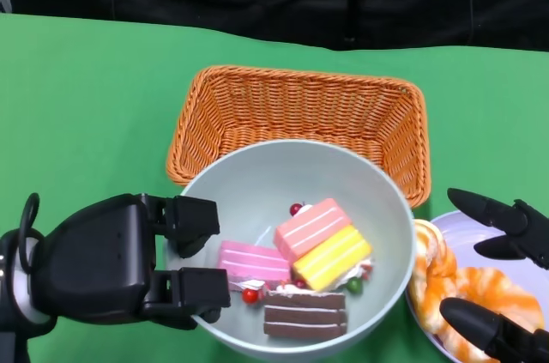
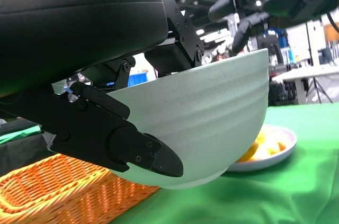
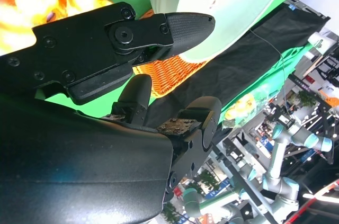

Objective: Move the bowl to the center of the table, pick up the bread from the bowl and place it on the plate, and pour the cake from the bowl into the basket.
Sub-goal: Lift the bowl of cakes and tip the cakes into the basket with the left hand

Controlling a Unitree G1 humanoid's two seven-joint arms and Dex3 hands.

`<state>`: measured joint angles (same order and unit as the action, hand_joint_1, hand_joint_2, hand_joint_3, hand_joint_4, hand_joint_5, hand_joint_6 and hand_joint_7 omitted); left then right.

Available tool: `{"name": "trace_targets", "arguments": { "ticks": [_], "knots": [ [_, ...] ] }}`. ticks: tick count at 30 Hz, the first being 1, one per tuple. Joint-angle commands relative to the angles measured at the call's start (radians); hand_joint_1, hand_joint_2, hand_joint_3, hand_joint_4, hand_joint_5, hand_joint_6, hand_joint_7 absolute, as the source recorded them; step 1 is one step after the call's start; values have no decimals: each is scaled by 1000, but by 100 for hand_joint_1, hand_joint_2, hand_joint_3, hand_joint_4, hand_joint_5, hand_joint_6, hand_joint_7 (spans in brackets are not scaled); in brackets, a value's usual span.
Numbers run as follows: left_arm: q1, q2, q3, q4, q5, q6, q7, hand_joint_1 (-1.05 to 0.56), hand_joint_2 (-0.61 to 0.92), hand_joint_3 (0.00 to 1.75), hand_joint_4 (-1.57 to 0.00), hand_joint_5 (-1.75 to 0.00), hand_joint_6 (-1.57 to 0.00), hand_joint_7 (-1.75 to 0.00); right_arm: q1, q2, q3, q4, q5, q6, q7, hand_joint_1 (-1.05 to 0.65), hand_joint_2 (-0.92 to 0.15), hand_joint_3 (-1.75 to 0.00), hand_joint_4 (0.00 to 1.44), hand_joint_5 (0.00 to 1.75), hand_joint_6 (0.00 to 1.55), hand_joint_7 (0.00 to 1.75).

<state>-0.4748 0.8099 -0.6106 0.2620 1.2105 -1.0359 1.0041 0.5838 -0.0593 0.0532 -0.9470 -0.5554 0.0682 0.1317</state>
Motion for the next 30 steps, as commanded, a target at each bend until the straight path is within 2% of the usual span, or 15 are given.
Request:
{"name": "trace_targets", "arguments": {
  "ticks": [1, 5, 6, 7, 9, 10, 11, 13, 17, 19, 20, 21, 22, 23, 30],
  "knots": [
    [5, -15, 44, 11, -26, -14, 25, -21, 88, 13, -98, -175, -75, -174, 22, 2, 18, 1, 23, -28, -16, -38, -92, -25, 38, 102, 39, 51],
    [-7, -50, 88, 32, -154, -68, -73, -25, 88, 16, -100, -175, -74, -175, 38, -13, 37, 25, 14, -47, -30, -35, -92, -21, 38, 103, 37, 57],
    [-8, -58, 96, 39, -189, -82, -105, -25, 77, 40, -101, -175, -76, -175, 40, -17, 38, 32, 14, -52, -34, -34, -92, -21, 38, 103, 36, 58],
    [-6, -65, 106, 44, -215, -94, -133, -26, 57, 79, -102, -175, -77, -175, 40, -20, 39, 36, 15, -56, -37, -33, -92, -21, 37, 103, 36, 58],
    [-14, -86, 120, 64, -288, -119, -200, -26, 46, 100, -103, -175, -78, -175, 43, -23, 40, 50, 11, -64, -46, -33, -92, -21, 37, 103, 35, 59],
    [-20, -99, 125, 77, -330, -133, -237, -27, 40, 117, -105, -175, -79, -175, 45, -24, 41, 59, 7, -68, -52, -34, -92, -20, 37, 103, 36, 60],
    [-28, -114, 126, 98, -386, -149, -280, -28, 37, 124, -106, -175, -79, -175, 47, -26, 40, 70, 5, -73, -58, -34, -92, -19, 36, 103, 36, 60],
    [-30, -134, 139, 121, -456, -172, -352, -34, 45, 123, -106, -175, -77, -175, 49, -28, 40, 82, 5, -80, -65, -34, -92, -19, 36, 102, 36, 61],
    [-18, -194, 164, 144, -612, -158, -495, -36, 45, 121, -106, -175, -78, -175, 55, -29, 40, 103, 6, -86, -73, -33, -92, -19, 36, 102, 36, 62],
    [-9, -217, 168, 139, -709, -127, -585, -29, 28, 146, -108, -175, -82, -175, 56, -29, 41, 112, 2, -91, -78, -32, -92, -19, 35, 101, 36, 62],
    [-4, -225, 174, 134, -741, -119, -623, -28, 25, 151, -108, -175, -83, -175, 56, -29, 41, 114, 2, -93, -79, -32, -92, -19, 36, 101, 36, 62],
    [-3, -243, 166, 125, -818, -79, -685, -28, 24, 153, -109, -175, -83, -175, 56, -29, 41, 119, 0, -96, -81, -32, -92, -19, 36, 101, 36, 62],
    [-2, -261, 159, 116, -891, -43, -744, -17, 15, 166, -109, -175, -85, -175, 56, -29, 41, 123, -1, -97, -82, -33, -92, -20, 36, 101, 36, 62],
    [-1, -282, 154, 108, -959, -2, -802, -12, 12, 170, -110, -175, -86, -175, 56, -29, 40, 129, -1, -100, -84, -33, -92, -20, 36, 101, 37, 62],
    [23, -419, 204, 65, -1225, 232, -1088, -5, 14, 175, -106, -175, -88, -168, 62, -22, 46, 137, -6, -104, -91, -33, -92, -19, 38, 100, 38, 63]
  ]
}}
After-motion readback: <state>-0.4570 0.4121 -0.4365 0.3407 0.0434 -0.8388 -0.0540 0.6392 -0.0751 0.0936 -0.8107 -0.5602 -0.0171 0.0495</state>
